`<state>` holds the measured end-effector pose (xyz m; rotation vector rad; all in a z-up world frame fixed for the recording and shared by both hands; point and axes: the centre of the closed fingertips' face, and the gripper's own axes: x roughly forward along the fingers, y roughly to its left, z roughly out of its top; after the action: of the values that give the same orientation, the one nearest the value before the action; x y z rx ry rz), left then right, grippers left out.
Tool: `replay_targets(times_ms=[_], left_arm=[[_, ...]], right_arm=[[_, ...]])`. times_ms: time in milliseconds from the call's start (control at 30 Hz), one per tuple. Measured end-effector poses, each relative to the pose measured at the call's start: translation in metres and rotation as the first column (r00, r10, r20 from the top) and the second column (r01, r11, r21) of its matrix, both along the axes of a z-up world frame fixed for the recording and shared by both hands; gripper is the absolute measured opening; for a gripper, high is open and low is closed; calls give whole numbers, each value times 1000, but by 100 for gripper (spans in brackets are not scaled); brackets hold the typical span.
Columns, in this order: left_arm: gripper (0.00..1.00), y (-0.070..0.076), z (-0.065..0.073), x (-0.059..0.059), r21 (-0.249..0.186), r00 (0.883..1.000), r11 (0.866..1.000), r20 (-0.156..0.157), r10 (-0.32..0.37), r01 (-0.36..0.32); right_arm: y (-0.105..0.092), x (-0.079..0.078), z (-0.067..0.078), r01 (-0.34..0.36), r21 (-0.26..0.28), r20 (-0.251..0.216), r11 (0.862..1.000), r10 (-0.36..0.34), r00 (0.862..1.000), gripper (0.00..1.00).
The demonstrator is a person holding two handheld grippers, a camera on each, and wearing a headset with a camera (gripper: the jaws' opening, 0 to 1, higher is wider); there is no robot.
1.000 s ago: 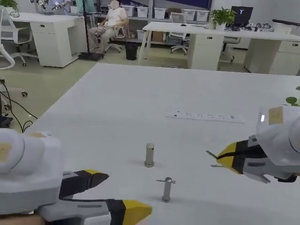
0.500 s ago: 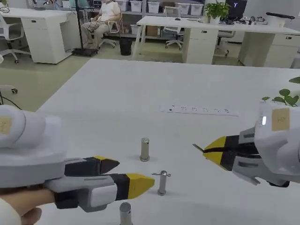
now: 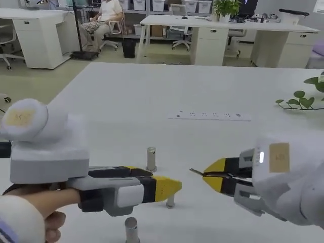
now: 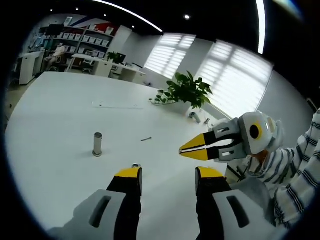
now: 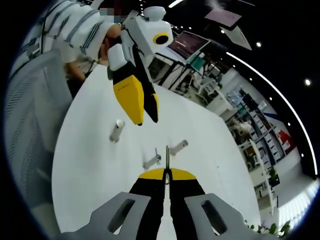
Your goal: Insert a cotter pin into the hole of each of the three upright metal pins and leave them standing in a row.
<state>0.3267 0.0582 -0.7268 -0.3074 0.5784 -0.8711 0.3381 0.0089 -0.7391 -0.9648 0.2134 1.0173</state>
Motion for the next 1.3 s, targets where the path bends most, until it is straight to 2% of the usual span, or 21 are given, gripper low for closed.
replay_targets(times_ms=[233, 767, 967, 1300], left_arm=[[32, -14, -2, -6, -5, 999, 999, -16, -50, 50], [15, -25, 2, -12, -40, 995, 995, -34, -92, 90], [14, -25, 0, -13, -28, 995, 995, -39, -96, 95], [11, -27, 3, -9, -31, 996, 997, -45, -78, 77]], right_arm=[[11, -9, -2, -31, -3, 11, 1000, 31, 999, 2], [21, -16, -2, -66, 0, 21, 998, 66, 998, 2], [22, -18, -3, -72, 1, 21, 997, 72, 997, 2], [20, -17, 0, -62, 14, 29, 998, 62, 998, 2]])
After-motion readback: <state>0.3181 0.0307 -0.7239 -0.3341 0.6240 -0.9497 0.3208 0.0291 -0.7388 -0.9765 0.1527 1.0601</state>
